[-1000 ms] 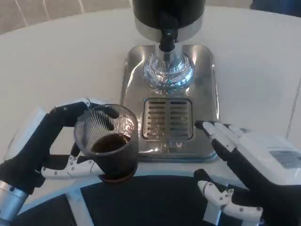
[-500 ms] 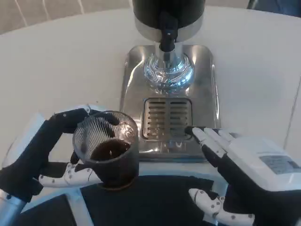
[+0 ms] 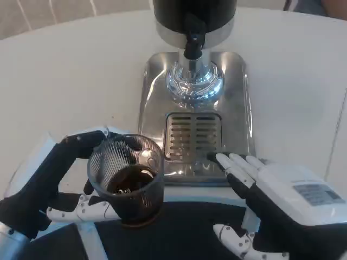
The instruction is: Grasp the cup under the faucet to collect the drink, then remove the cup.
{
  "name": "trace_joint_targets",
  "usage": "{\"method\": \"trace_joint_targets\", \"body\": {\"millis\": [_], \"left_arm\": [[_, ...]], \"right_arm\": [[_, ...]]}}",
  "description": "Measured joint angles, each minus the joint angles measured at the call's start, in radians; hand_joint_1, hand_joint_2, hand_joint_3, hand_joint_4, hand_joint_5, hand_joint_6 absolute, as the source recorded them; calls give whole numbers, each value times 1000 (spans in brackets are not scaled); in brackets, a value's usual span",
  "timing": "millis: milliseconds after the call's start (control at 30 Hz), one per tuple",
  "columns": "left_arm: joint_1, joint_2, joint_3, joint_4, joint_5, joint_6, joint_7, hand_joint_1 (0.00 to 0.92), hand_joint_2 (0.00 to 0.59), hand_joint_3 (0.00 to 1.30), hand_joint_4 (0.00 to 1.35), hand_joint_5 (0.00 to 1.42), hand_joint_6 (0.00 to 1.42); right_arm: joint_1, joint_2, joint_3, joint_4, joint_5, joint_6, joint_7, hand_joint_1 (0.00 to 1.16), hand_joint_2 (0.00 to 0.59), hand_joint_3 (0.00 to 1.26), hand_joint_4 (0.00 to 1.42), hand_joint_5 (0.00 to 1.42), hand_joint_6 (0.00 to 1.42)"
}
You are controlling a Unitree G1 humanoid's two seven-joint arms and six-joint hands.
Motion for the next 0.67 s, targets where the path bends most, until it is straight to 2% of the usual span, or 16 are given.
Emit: {"method": "trace_joint_targets", "body": {"millis": [667], "left_arm": [[15, 0, 1, -2, -1, 0, -14, 574, 0, 991, 1193, 1282, 534]], "right_arm": [[1, 25, 4, 0, -13, -14, 6, 251, 517, 5, 0, 0, 0]]}}
